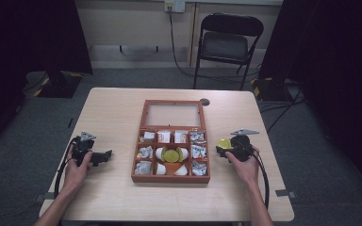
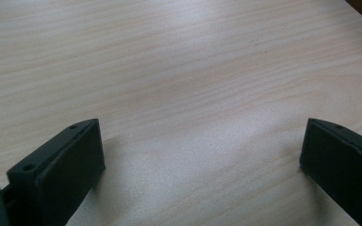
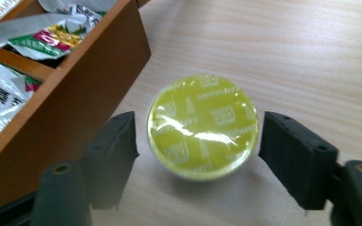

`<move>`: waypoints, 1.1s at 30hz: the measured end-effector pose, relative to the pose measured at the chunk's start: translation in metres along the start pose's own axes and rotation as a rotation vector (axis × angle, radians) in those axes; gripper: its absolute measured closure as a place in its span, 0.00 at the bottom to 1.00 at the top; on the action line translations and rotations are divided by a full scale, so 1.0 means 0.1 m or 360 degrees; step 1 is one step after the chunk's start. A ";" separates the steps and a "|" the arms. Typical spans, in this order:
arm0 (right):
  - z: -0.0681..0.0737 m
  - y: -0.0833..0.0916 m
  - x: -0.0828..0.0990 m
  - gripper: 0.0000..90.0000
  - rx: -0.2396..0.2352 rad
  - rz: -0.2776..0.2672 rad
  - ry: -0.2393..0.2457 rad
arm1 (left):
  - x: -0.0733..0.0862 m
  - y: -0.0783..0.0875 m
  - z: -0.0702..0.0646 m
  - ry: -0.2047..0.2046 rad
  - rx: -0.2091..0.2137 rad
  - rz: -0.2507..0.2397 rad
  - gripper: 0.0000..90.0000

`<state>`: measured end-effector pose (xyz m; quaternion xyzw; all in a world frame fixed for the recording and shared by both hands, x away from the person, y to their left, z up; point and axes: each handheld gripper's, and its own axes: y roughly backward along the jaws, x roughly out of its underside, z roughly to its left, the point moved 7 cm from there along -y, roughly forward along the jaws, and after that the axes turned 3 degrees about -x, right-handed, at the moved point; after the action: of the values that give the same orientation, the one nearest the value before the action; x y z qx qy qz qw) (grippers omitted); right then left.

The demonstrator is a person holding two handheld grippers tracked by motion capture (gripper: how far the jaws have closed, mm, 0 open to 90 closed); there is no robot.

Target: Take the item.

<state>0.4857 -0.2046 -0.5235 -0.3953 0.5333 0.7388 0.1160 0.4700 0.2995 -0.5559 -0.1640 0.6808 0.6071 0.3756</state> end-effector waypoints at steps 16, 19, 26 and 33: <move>0.02 0.16 -0.07 0.17 -0.0046 -0.0104 -0.0066 | 0.00 0.00 0.00 -0.0004 0.0001 -0.0002 0.00; 0.06 0.24 -0.10 0.17 -0.0074 -0.0138 -0.0086 | 0.00 0.00 -0.01 0.0007 0.0005 -0.0003 0.00; 0.09 0.42 -0.10 0.16 -0.0081 -0.0186 -0.0105 | 0.00 0.00 -0.01 0.0007 0.0005 -0.0003 0.00; 0.06 0.52 -0.01 0.17 -0.0053 -0.0177 -0.0142 | 0.00 0.00 -0.01 0.0008 0.0005 -0.0003 0.00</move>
<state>0.4529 -0.2205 -0.4857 -0.3927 0.4926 0.7569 0.1739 0.4698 0.2990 -0.5560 -0.1656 0.6825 0.6053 0.3747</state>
